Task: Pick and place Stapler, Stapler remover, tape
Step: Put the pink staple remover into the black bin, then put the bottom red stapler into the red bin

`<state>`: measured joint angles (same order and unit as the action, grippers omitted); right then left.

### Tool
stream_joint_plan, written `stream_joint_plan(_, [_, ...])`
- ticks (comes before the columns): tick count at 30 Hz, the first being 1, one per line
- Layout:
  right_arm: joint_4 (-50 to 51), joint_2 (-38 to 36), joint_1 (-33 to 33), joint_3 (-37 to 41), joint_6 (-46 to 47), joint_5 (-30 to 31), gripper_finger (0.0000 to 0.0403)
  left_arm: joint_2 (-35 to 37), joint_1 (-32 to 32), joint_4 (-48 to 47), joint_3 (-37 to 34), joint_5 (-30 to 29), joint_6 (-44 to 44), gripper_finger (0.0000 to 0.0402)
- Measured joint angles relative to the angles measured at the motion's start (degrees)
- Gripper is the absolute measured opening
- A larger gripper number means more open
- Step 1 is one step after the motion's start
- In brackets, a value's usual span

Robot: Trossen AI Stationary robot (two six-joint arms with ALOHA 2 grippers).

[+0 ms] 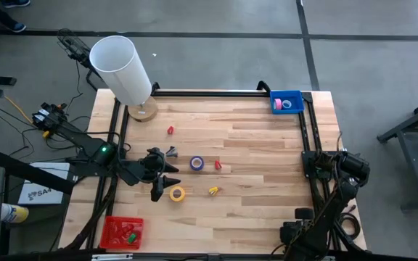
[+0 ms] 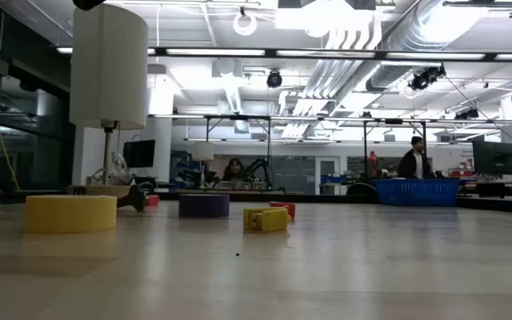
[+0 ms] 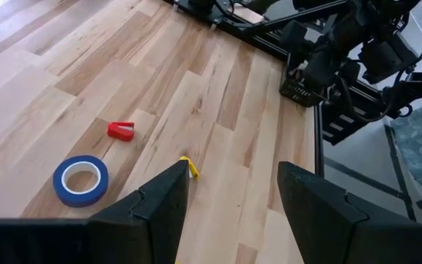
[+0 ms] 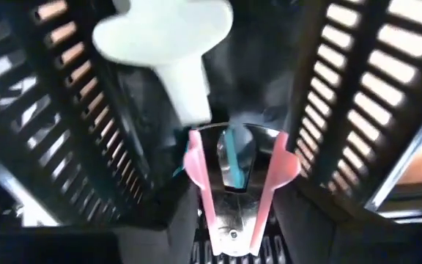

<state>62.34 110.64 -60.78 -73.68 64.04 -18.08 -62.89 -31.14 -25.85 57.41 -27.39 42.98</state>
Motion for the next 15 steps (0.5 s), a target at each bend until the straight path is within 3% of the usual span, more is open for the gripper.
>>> stream_joint_plan(7, [0.3,-0.7,0.5,-0.1,0.4,-3.4,0.019,0.0,0.0,0.0,0.0,0.0,-0.7,0.0207])
stream_joint_plan(15, [2.6,-5.6,2.5,-0.1,3.1,-1.6,0.0193,0.0,0.0,0.0,0.0,0.0,-0.7,0.0207])
